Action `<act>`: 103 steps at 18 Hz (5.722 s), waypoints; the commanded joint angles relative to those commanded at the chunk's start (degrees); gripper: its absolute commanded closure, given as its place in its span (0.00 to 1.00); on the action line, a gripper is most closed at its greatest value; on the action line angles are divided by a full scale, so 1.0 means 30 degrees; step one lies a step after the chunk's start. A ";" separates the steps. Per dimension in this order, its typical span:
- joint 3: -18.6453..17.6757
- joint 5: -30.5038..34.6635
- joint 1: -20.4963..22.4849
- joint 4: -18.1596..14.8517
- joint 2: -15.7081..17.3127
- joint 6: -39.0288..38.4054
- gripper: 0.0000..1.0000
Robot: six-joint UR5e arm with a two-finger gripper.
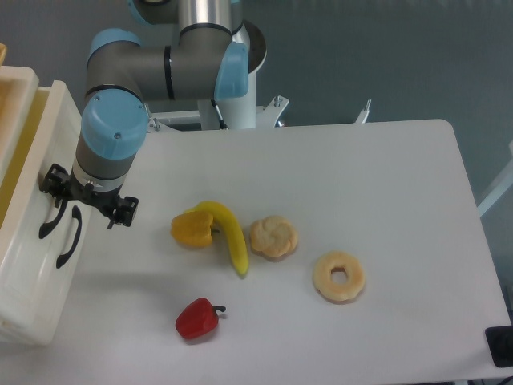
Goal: Slide open the top white drawer
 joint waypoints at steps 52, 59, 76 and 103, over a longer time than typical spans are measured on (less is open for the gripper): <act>0.0205 -0.0526 0.2724 -0.0322 0.0293 0.0205 0.00; 0.0264 0.0088 0.3133 -0.0263 0.0205 0.0352 0.00; 0.0527 0.0236 0.4540 -0.0147 0.0263 0.0410 0.00; 0.2898 0.5596 1.0166 0.2608 -0.3162 1.7487 0.00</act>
